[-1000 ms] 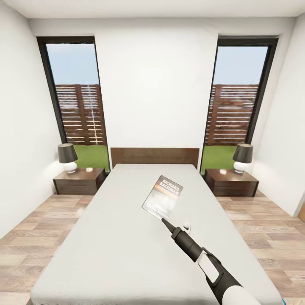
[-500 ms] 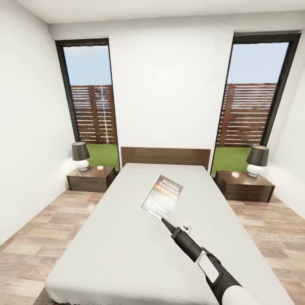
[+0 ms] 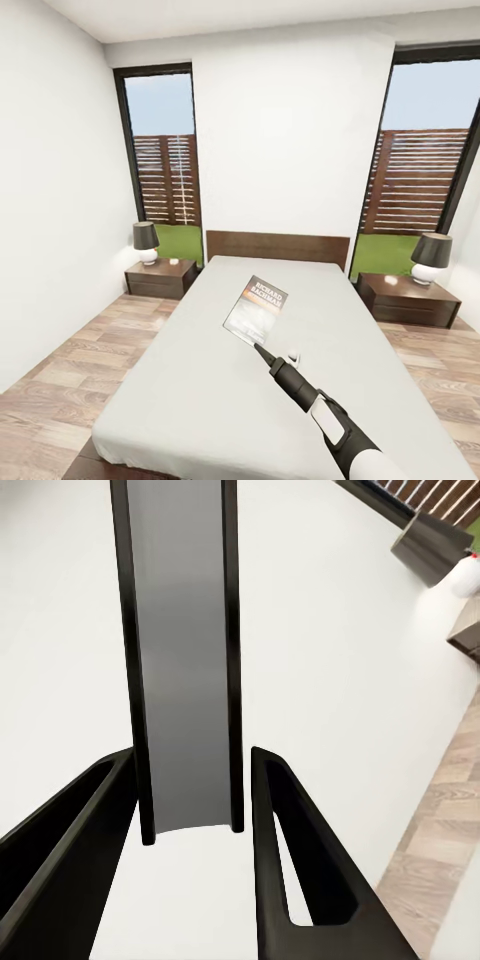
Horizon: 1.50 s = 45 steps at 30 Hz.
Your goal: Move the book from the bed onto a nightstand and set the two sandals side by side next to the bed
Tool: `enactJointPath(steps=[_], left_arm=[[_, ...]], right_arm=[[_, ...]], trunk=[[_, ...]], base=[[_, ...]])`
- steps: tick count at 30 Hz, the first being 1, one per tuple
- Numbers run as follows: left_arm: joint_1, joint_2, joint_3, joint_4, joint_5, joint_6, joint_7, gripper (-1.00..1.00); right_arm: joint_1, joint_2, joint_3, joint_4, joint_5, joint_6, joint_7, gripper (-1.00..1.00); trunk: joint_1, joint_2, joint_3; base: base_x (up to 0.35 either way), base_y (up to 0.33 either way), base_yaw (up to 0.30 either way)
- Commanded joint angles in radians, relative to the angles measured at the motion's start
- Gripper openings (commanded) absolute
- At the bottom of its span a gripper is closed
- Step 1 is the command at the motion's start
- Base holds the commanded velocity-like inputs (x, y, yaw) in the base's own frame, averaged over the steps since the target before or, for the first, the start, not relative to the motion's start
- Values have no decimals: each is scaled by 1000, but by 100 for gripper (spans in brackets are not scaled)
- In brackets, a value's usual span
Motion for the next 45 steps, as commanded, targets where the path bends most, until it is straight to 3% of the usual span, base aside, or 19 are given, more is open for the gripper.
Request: enactJointPath(steps=[1,45], left_arm=[[1,0,-9,-1,10,-2,2,100],[1,0,-8,-1,12,-2,2,100]], right_arm=[[0,0,0,1,-8,10,2,-100],[0,9,2,1,-7,10,1,-100]], trunk=[[0,0,0],[0,0,0]], base=[[0,0,174],[0,0,166]])
